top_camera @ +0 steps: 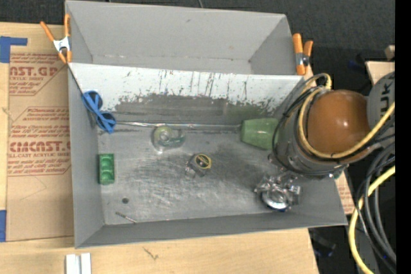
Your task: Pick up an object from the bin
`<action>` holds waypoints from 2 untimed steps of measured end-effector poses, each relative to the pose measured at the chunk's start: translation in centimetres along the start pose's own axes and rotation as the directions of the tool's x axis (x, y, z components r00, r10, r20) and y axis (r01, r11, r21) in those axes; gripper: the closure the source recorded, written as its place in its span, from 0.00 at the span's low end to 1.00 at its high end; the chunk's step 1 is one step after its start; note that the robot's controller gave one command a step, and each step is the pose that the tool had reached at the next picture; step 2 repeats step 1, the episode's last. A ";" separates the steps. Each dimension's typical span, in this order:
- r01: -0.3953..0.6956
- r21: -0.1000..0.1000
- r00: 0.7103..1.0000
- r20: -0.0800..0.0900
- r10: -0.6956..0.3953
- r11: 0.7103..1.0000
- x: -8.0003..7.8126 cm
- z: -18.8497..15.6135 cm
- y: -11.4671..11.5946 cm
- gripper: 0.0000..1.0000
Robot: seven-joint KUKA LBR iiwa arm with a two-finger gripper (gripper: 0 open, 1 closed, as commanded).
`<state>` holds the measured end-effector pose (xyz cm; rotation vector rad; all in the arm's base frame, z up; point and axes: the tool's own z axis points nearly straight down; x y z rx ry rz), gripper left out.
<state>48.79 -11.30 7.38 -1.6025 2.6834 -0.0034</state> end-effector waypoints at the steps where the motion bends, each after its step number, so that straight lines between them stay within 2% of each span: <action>1: 0.551 -0.012 0.834 -0.003 -0.551 0.834 -1.7 -15.9 0.0 1.00; 2: 0.551 -0.012 0.834 -0.003 -0.551 0.834 -1.7 -15.9 0.0 1.00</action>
Offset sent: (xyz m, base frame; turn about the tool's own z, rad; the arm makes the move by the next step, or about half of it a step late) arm 0.0051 0.0115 0.1581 -0.5846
